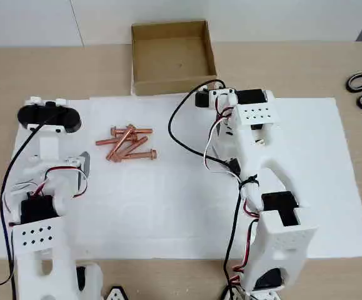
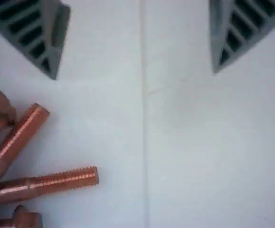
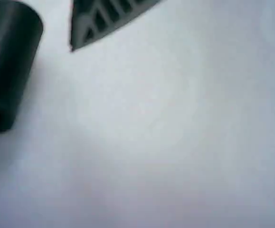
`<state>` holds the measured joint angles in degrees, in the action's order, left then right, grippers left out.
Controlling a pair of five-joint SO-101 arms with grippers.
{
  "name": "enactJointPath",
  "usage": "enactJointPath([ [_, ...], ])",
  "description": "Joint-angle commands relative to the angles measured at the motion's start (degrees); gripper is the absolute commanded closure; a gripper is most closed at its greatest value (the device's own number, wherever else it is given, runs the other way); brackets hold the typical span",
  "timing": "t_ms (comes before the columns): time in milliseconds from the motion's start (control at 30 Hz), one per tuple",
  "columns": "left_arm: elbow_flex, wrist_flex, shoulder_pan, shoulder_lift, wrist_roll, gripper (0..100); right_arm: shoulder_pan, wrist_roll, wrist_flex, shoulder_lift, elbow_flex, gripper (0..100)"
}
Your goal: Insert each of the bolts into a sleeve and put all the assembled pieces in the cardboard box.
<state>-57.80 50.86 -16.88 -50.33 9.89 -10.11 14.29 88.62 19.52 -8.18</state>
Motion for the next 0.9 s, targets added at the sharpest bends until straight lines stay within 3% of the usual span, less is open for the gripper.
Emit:
enactJointPath([
  [0, 0.8, -0.9, 0.3, -0.4, -0.4, 80, -0.1, 0.4, -1.6, 0.4, -1.8, 83.3],
  [467, 1.0, -1.1, 0.3, -0.4, -0.4, 80, 0.0, 0.5, -5.8, 9.0, -2.0, 83.4],
  [667, 1.1, -0.8, 0.3, -0.1, -0.4, 80, 0.0, 0.3, -5.7, 11.4, -2.0, 99.8],
  [867, 3.8, 4.6, 0.4, 0.0, -0.4, 80, 1.1, 0.4, -0.8, 8.7, -5.1, 99.5],
])
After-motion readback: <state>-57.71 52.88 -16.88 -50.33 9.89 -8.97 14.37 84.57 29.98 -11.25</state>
